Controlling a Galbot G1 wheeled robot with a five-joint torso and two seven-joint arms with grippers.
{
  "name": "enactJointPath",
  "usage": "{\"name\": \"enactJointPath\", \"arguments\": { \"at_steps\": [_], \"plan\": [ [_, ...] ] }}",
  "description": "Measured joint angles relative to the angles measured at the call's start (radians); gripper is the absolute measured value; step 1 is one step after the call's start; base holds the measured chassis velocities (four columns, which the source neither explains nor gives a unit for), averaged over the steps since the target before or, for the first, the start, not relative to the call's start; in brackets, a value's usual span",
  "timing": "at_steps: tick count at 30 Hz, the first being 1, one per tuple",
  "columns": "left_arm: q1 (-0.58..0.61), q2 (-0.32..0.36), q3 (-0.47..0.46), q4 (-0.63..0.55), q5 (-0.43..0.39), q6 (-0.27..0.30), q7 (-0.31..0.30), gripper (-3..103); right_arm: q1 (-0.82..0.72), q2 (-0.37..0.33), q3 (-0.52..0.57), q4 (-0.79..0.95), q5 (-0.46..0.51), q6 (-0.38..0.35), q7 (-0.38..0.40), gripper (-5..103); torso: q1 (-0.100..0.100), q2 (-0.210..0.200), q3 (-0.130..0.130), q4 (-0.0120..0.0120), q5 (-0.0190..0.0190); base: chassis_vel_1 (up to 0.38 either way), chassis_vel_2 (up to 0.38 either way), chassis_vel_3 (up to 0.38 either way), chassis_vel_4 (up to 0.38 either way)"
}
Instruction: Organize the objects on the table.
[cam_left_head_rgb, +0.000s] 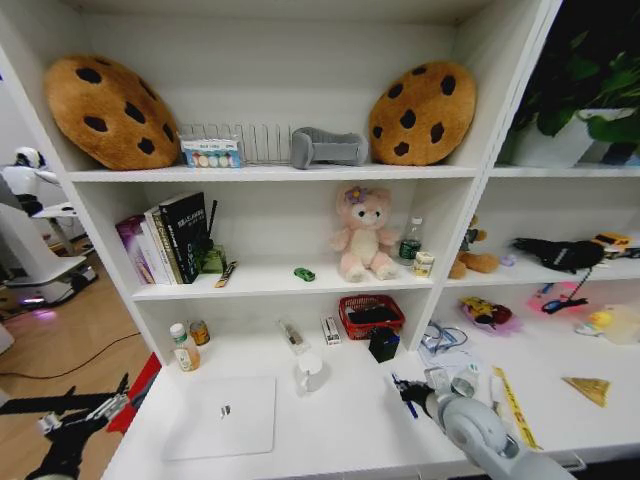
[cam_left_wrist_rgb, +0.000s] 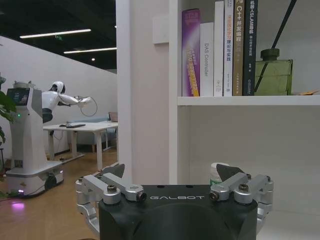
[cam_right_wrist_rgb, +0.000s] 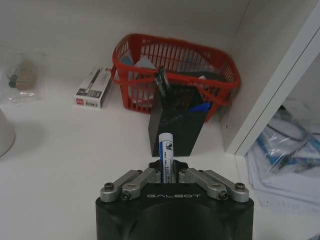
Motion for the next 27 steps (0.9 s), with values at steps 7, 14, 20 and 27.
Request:
{"name": "enactJointPath", "arguments": {
  "at_steps": [7, 14, 20, 27],
  "plan": [
    [0.003, -0.001, -0.004, -0.006, -0.011, 0.0, 0.0, 100, -0.018, 0.028, -0.012, -0.059, -0.214, 0.283, -0.05, 10, 0.0, 0.0, 0.0, 0.0, 0.0004, 0.0, 0.0, 0.0, 0.0],
    [0.008, -0.004, -0.014, -0.02, -0.022, 0.0, 0.0, 100, -0.002, 0.056, -0.034, -0.128, -0.277, 0.42, -0.055, 10, 0.0, 0.0, 0.0, 0.0, 0.0002, 0.0, 0.0, 0.0, 0.0],
    [0.008, -0.015, -0.013, -0.024, -0.024, 0.002, 0.0, 100, 0.037, 0.058, -0.039, -0.155, -0.278, 0.481, -0.052, 10, 0.0, 0.0, 0.0, 0.0001, 0.0, 0.0, 0.0, 0.0, 0.0],
    [0.005, -0.02, -0.01, -0.024, -0.017, 0.005, 0.001, 100, 0.114, 0.056, -0.064, -0.185, -0.258, 0.499, -0.043, 10, 0.0, 0.0, 0.0, 0.0, 0.0, 0.0, 0.0, 0.0, 0.0]
  ]
}}
